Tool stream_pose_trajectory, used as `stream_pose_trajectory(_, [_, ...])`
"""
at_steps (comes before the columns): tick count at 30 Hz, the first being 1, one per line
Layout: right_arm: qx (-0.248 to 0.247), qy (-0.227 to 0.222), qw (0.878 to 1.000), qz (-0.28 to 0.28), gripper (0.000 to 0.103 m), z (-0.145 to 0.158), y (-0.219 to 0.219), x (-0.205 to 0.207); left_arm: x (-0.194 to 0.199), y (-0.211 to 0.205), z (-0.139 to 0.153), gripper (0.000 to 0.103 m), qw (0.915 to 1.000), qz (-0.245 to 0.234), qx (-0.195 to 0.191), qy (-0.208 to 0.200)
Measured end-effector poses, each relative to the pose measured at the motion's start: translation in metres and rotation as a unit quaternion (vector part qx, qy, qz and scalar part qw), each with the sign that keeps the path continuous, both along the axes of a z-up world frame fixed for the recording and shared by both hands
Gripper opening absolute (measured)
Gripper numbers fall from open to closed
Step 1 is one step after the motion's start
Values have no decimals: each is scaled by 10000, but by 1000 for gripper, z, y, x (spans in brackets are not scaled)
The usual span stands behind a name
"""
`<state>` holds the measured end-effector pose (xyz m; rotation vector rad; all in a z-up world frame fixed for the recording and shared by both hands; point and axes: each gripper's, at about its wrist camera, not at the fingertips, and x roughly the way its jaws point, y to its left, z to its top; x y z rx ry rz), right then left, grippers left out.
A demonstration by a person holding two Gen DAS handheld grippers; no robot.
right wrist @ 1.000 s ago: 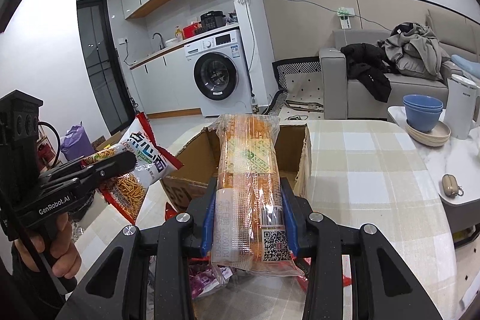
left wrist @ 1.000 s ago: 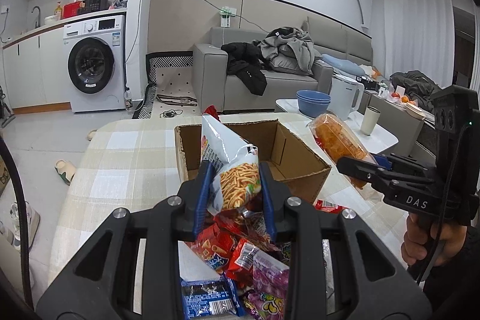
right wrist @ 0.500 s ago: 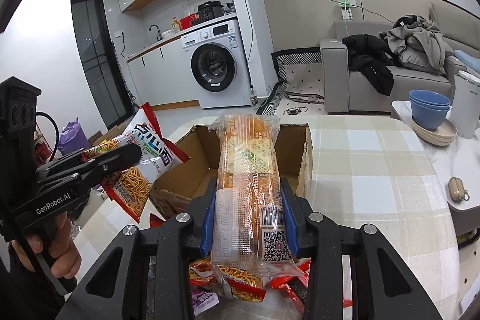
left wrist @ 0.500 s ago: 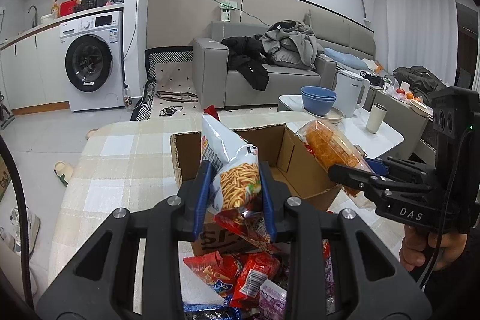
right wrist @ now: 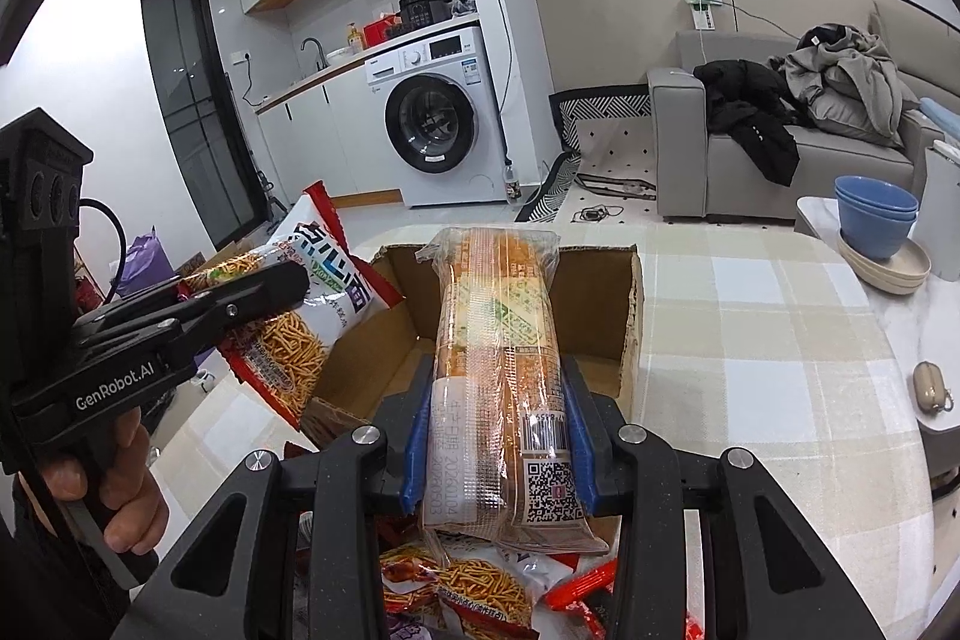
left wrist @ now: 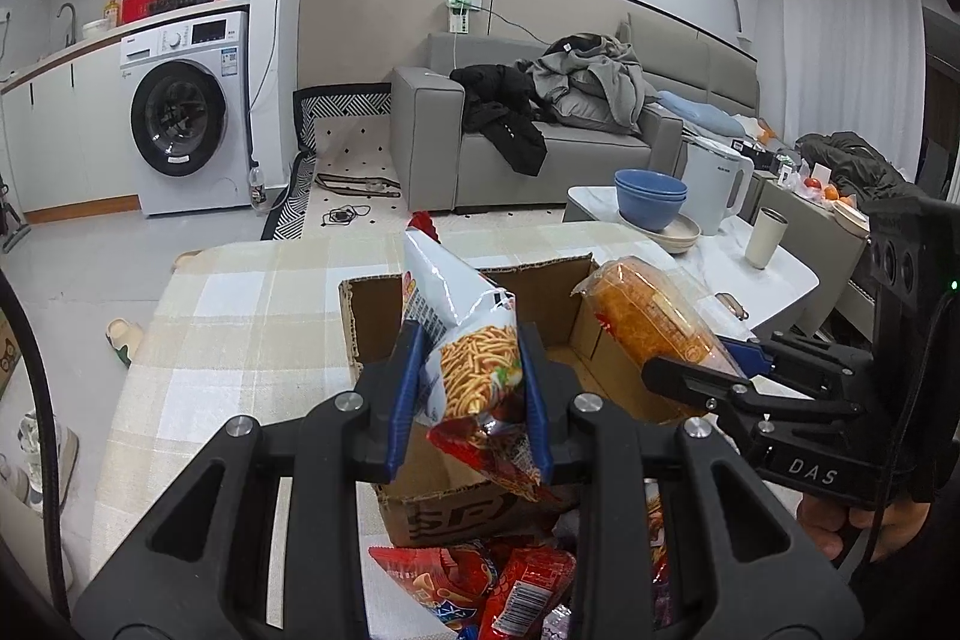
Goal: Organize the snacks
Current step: 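Carry both packets over the cardboard box and open both tools to drop them in, then withdraw both tools from the box and move toward the remaining snack packets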
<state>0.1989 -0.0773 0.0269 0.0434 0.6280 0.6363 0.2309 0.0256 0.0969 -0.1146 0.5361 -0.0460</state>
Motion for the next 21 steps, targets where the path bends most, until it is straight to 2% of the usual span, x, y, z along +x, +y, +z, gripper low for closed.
stream_pose_trajectory(9, [-84, 106, 9999, -8, 38, -9, 2, 10, 26, -8, -12, 25, 9999, -30, 110, 98])
stream_pose_trajectory(11, [-94, 28, 10000, -11, 44, -7, 1, 10, 28, -8, -13, 25, 9999, -67, 100, 83])
stream_pose_trajectory(15, [-40, -115, 9999, -63, 67, -2, -8, 4, 29, -11, -13, 25, 9999, -101, 107, 68])
stream_pose_trajectory(18, [32, -170, 9998, -139, 79, -1, -21, -4, 22, -10, -14, 27, 9998, -133, 75, 103])
stream_pose_trajectory(20, [53, -168, 9996, -209, 86, -2, -31, -9, 14, -11, -15, 38, 9997, -174, 71, 159])
stream_pose_trajectory(21, [75, -154, 9995, -256, 89, -2, -38, -12, 11, -11, -15, 51, 9997, -160, 86, 180])
